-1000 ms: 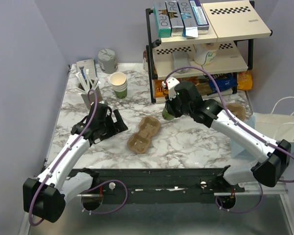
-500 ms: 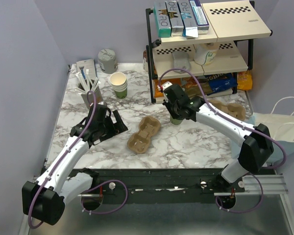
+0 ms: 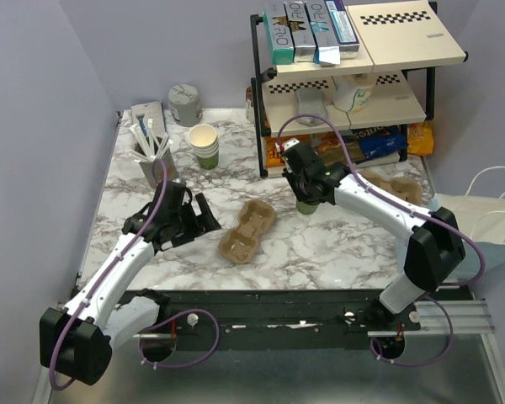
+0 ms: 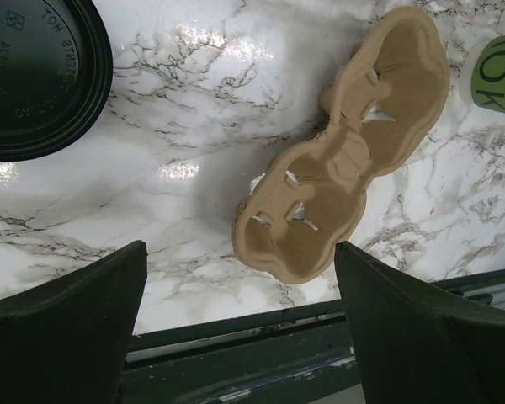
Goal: Pack the takeout coffee
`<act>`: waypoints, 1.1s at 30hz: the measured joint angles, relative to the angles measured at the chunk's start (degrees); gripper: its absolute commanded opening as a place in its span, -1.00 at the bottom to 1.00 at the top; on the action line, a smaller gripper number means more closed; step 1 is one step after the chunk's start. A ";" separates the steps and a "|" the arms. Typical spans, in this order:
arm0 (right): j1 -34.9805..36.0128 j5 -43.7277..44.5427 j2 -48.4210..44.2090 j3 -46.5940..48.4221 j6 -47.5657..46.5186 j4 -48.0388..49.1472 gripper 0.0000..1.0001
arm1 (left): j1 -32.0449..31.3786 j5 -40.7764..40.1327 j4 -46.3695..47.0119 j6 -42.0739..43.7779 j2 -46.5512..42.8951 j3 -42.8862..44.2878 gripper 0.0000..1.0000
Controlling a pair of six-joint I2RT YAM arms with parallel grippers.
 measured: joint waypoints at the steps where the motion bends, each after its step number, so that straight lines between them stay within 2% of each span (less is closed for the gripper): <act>1: 0.00 0.04 0.07 0.00 0.44 0.02 -0.17 | 0.00 0.00 -0.11 0.02 0.02 0.00 0.98; 2: 0.00 0.20 0.07 0.02 0.76 0.02 0.04 | 0.00 0.00 -0.20 0.02 0.02 0.00 0.98; 6: -0.13 0.92 0.02 0.22 2.38 -0.57 0.47 | 0.00 0.00 -0.59 0.13 0.04 0.00 0.98; 11: -0.33 3.89 -2.12 0.98 5.70 -1.97 0.83 | 0.00 0.07 -0.57 0.50 0.09 0.02 0.98; 16: -2.29 7.15 -11.50 1.18 9.86 -2.84 0.87 | 0.04 0.17 -0.59 1.14 0.61 0.00 0.98; 22: -16.94 8.98 -26.99 0.33 12.72 -3.23 0.91 | 0.04 0.70 -0.07 1.53 0.76 0.02 0.98; 27: -22.56 10.78 -33.07 -1.79 12.74 -5.70 0.99 | -0.57 3.69 2.03 1.51 3.04 3.15 0.98; 29: -24.15 11.19 -34.21 -2.56 12.72 -7.02 0.99 | -2.34 4.28 4.61 1.51 4.35 6.36 0.98; 33: -29.73 12.09 -36.83 -2.91 12.28 -8.70 1.00 | -9.92 4.83 10.25 1.70 8.37 13.86 0.98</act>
